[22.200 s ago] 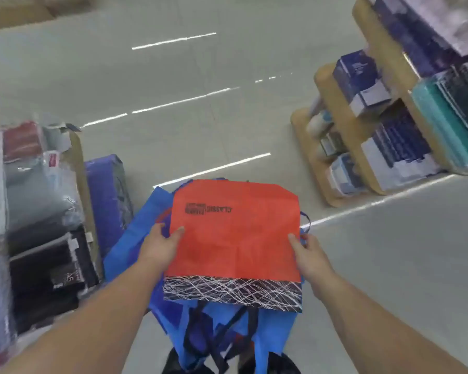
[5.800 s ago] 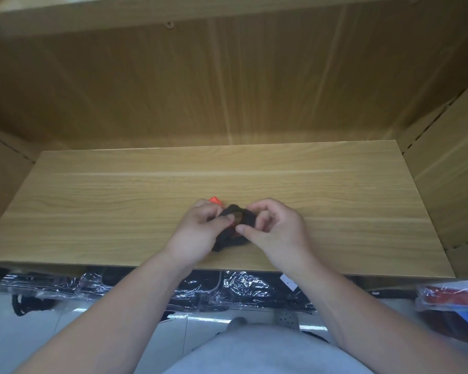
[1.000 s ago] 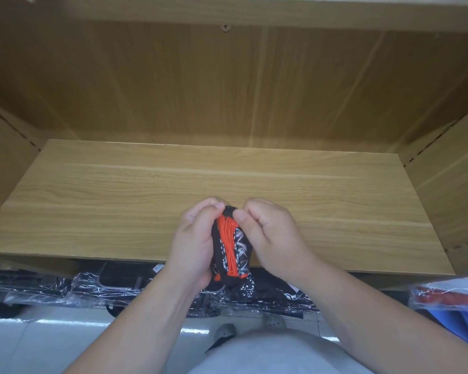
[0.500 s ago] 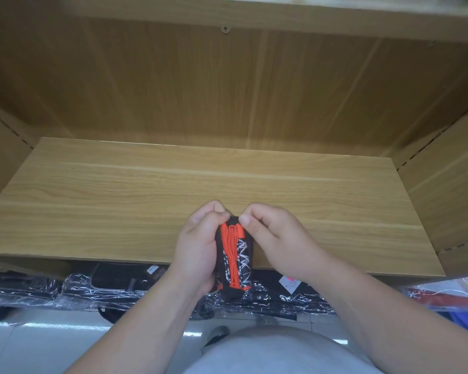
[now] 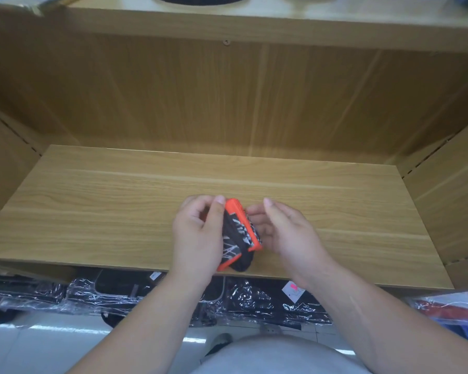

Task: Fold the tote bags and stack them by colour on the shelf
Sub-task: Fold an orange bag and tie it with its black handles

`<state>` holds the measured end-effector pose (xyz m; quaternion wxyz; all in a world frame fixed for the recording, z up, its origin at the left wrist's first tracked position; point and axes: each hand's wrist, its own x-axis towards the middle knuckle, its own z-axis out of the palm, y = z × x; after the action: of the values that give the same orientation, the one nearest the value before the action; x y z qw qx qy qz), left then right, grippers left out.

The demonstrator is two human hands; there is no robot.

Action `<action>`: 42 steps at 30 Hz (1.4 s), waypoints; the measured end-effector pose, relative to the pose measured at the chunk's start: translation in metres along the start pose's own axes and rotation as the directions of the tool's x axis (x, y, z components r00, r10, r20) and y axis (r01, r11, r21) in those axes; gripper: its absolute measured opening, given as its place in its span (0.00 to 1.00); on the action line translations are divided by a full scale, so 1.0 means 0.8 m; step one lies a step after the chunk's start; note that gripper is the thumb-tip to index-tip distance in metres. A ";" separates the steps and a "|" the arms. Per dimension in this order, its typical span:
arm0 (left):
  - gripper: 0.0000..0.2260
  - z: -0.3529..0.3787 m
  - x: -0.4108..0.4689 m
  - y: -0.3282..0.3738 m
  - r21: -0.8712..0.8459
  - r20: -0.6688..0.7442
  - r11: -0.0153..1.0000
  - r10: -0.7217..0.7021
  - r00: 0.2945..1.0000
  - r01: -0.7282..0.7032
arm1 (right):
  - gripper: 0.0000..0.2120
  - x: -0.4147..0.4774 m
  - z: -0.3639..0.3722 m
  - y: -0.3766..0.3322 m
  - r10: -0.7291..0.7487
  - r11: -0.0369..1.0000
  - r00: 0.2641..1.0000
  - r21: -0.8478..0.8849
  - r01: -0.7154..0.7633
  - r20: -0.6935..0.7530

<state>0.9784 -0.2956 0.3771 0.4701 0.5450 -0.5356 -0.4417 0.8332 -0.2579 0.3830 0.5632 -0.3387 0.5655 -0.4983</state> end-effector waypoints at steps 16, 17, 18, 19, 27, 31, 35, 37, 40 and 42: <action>0.15 0.051 -0.016 0.009 -0.182 0.121 0.968 -0.154 0.981 0.174 | 0.11 0.018 -0.047 0.013 -0.011 1.000 1.000 0.023 0.011 0.005; 0.15 0.051 -0.017 0.008 -0.177 0.112 0.964 -0.178 0.978 0.196 | 0.10 0.021 -0.049 0.014 0.009 1.000 1.000 0.027 -0.010 0.028; 0.14 0.050 -0.018 0.007 -0.175 0.110 0.959 -0.205 0.972 0.222 | 0.09 0.025 -0.052 0.016 0.024 0.999 0.998 0.026 -0.025 0.051; 0.13 0.048 -0.019 0.008 -0.180 0.118 0.950 -0.236 0.964 0.255 | 0.08 0.031 -0.055 0.016 0.032 0.999 0.997 0.018 -0.033 0.074; 0.10 0.016 -0.018 -0.011 -0.125 -0.051 0.942 -0.320 0.946 0.312 | 0.12 0.066 -0.041 0.023 0.004 1.000 0.984 0.001 -0.004 0.176; 0.09 -0.022 0.003 -0.033 -0.147 -0.128 0.939 -0.330 0.935 0.311 | 0.20 0.080 -0.004 0.042 -0.002 0.994 0.974 -0.106 0.027 0.225; 0.12 -0.076 0.037 -0.061 -0.028 -0.108 0.962 -0.274 0.956 0.272 | 0.21 0.109 0.054 0.056 -0.041 0.980 0.979 -0.181 0.078 0.200; 0.15 -0.112 0.061 -0.072 0.048 -0.053 0.973 -0.225 0.973 0.227 | 0.20 0.123 0.091 0.060 -0.073 0.967 0.983 -0.231 0.111 0.168; 0.18 -0.173 0.107 -0.086 0.108 -0.015 0.983 -0.148 0.989 0.149 | 0.17 0.142 0.159 0.064 -0.094 0.960 0.993 -0.256 0.111 0.076; 0.19 -0.217 0.136 -0.095 0.174 -0.028 0.980 -0.097 0.995 0.100 | 0.15 0.156 0.209 0.066 -0.096 0.955 0.995 -0.281 0.098 0.021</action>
<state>1.1663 -0.3988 0.3335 0.4031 0.6143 -0.5402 -0.4103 0.9886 -0.3914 0.3177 0.4861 -0.4445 0.6113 -0.4387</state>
